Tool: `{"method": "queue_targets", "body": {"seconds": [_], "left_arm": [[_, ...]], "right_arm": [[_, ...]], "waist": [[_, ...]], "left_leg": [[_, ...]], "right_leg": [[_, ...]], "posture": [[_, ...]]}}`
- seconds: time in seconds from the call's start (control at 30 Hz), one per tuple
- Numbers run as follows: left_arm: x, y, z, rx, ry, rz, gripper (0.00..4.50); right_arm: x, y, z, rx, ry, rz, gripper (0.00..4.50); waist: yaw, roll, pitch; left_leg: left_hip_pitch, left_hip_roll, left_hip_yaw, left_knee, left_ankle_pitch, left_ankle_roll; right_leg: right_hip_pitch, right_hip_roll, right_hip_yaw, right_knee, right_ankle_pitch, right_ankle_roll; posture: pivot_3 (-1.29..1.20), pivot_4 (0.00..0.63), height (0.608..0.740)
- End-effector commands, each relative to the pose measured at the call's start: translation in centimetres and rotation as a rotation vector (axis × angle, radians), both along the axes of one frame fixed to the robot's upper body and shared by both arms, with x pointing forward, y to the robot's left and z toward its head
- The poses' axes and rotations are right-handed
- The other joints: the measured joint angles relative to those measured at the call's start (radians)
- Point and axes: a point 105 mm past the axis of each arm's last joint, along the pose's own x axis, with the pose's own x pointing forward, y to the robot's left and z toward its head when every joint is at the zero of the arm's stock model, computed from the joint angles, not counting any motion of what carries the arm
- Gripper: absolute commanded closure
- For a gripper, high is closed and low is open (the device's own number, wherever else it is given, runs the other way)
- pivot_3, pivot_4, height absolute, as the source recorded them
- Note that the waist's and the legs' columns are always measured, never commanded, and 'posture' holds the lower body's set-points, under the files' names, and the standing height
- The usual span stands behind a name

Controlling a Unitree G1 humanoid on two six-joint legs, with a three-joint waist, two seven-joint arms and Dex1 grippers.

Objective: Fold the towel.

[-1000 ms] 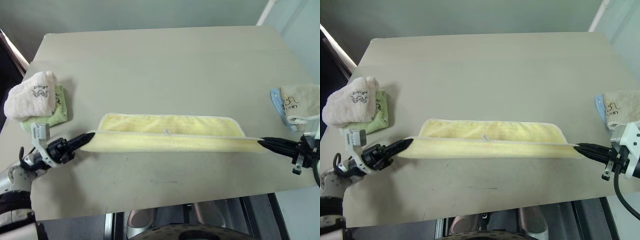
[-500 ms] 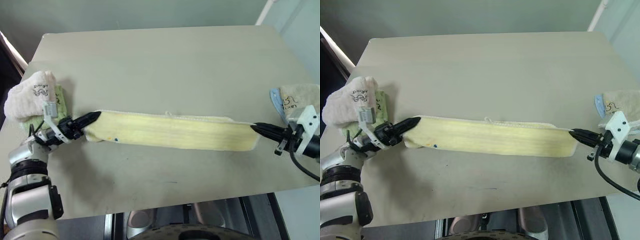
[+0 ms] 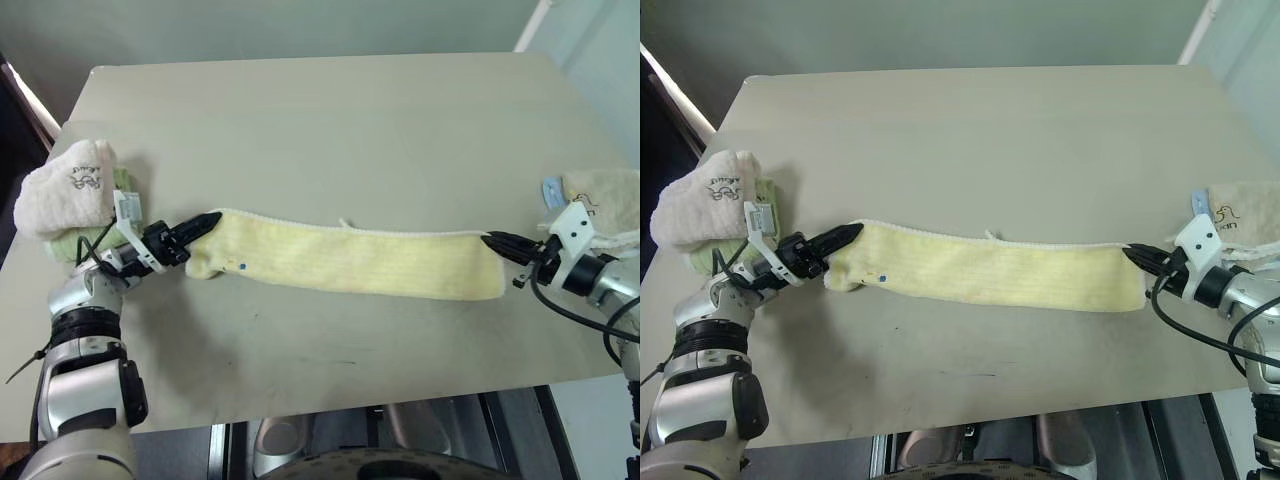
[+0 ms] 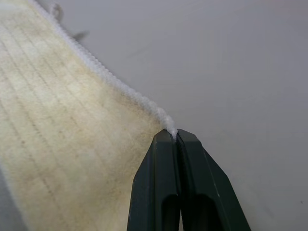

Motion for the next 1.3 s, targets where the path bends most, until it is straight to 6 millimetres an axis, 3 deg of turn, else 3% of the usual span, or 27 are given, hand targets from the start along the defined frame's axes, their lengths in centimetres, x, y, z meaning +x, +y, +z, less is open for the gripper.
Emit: {"method": "queue_targets", "body": {"seconds": [0.03, 0.07, 0.17, 0.37, 0.53, 0.77, 0.87, 1.03, 1.13, 1.3], "left_arm": [[0.2, -0.1, 1.3, 0.013, -0.022, -0.008, 4.48], [0.1, 0.0, 1.3, 0.008, -0.013, -0.005, 4.48], [0.0, 0.0, 1.5, -0.005, 0.002, -0.001, 3.81], [0.6, 0.3, 2.0, 0.019, -0.023, 0.065, 1.63], [0.9, 0.5, 3.6, -0.011, -0.100, 0.102, 0.00], [1.1, -1.2, 5.9, -0.053, -0.264, 0.091, 0.00], [0.0, -3.9, 6.5, -0.116, -0.263, -0.044, 0.00], [-1.6, -6.9, 6.1, -0.140, -0.203, -0.206, 0.00], [-2.3, -7.7, 5.8, -0.120, -0.177, -0.267, 0.00], [-3.7, -9.6, 4.5, 0.066, -0.197, -0.386, 0.00]], "right_arm": [[0.5, 0.0, 0.6, 0.019, -0.007, 0.005, 4.50], [0.7, -0.2, 0.6, 0.024, -0.007, -0.003, 4.50], [0.8, -0.3, 1.0, 0.043, -0.008, -0.001, 3.86], [0.9, 0.2, 1.6, 0.058, -0.023, 0.024, 1.73], [1.3, -0.4, 3.2, 0.119, -0.064, -0.029, 0.05], [-0.2, -0.9, 4.6, 0.338, 0.041, -0.096, 0.05], [-2.2, -0.7, 3.6, 0.451, 0.196, -0.110, 0.05], [-4.2, 0.0, 2.9, 0.581, 0.334, -0.143, 0.05], [-4.7, 0.4, 3.2, 0.677, 0.374, -0.147, 0.05], [-7.0, 2.6, 3.2, 0.955, 0.504, -0.093, 0.05]], "waist": [[0.000, 0.000, 0.000], [-0.001, 0.000, 0.000], [0.000, 0.000, 0.000], [0.000, 0.000, 0.000], [0.000, 0.000, 0.000], [0.005, 0.000, 0.000], [0.005, 0.000, 0.000], [0.005, 0.000, 0.000], [0.002, 0.000, 0.000], [0.002, 0.000, 0.000]], "left_leg": [[0.000, 0.000, 0.000, 0.000, 0.000, 0.000], [0.000, 0.000, 0.000, 0.000, 0.000, 0.000], [0.000, 0.000, 0.000, 0.000, 0.000, 0.000], [0.000, 0.000, 0.001, 0.000, 0.001, -0.001], [0.000, 0.000, 0.000, 0.000, 0.001, -0.001], [0.000, -0.001, 0.001, 0.000, 0.001, -0.002], [0.000, -0.001, 0.001, 0.000, 0.002, -0.002], [0.001, -0.001, 0.003, 0.000, 0.002, -0.002], [0.001, -0.001, 0.003, 0.000, 0.001, -0.001], [0.001, 0.000, 0.002, -0.001, -0.001, 0.000]], "right_leg": [[0.000, 0.000, 0.000, 0.000, 0.000, 0.000], [0.000, 0.000, 0.000, 0.000, 0.000, 0.000], [0.000, 0.000, 0.000, 0.000, 0.000, 0.000], [0.000, 0.000, 0.000, 0.000, 0.000, 0.000], [0.000, 0.000, 0.000, 0.000, 0.000, 0.000], [0.001, 0.000, 0.000, -0.001, -0.001, 0.000], [0.001, 0.000, 0.000, -0.001, -0.002, 0.001], [0.002, 0.000, 0.001, -0.001, -0.006, 0.003], [0.002, 0.000, 0.002, -0.001, -0.007, 0.006], [0.002, 0.001, 0.001, 0.000, -0.012, 0.012]], "posture": [[0.00, 0.150, 0.740], [0.00, 0.150, 0.740], [0.00, 0.150, 0.740], [0.00, 0.150, 0.740], [0.00, 0.150, 0.740], [0.00, 0.150, 0.740], [0.00, 0.150, 0.740], [0.00, 0.150, 0.740], [0.00, 0.150, 0.740], [0.00, 0.150, 0.740]]}}
